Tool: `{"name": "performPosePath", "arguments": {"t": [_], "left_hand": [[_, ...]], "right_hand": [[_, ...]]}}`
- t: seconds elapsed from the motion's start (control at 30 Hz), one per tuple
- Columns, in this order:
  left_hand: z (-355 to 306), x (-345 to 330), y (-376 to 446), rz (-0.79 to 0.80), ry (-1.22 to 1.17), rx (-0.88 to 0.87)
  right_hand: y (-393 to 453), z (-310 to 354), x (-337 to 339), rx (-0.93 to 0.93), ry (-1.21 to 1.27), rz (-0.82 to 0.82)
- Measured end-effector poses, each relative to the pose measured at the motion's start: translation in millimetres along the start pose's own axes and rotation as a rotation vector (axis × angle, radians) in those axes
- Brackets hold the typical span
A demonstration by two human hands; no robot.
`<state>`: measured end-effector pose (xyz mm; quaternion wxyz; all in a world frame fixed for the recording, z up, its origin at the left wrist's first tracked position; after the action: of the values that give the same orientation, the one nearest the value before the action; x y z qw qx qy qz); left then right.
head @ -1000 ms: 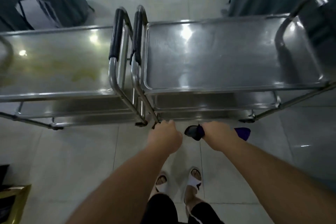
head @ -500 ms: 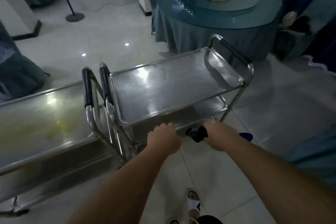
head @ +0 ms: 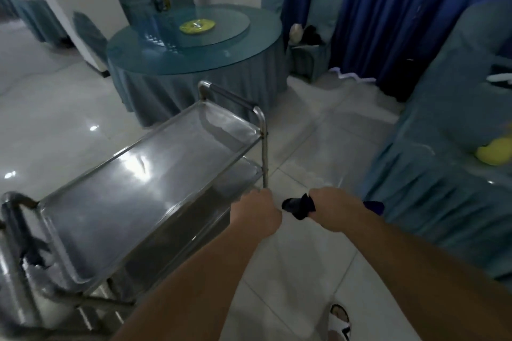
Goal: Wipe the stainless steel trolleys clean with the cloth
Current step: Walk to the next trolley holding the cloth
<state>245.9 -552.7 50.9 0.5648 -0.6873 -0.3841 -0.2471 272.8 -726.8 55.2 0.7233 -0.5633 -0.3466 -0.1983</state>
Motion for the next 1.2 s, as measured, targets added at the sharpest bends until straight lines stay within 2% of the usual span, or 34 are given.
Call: {"name": "performPosePath", "arguments": {"t": [0.3,0.5,0.8,0.97,1.2], "left_hand": [[-181,49,110,0.024,0.143,-0.092],[-243,75,173,0.027,0.171,-0.095],[-221,148,320,0.071,0.136,-0.041],[-191,212,408,0.084,0.096,-0.036],[-147,324,512,0.068,0.114,0.011]], "right_hand": [[31,-194,70,-0.173,0.106,-0.053],[61,-272,123,-0.187,0.049,-0.018],[188,-294,217,-0.174,0.060,0.033],[268,-286,287,-0.176,0.090,0.062],[372,-270,402,-0.133,0.129,-0.014]]}}
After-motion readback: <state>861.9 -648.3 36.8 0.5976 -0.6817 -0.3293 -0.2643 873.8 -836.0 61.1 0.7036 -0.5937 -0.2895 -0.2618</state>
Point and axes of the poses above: each hand's wrist, its own y-axis towards the middle knuckle, its own x-axis out of the back of the hand, z = x × y, the point moved 7 cm from there along y, towards the middle knuckle, and after that the axes turned 15 degrees about z, right-handed, at the moved point
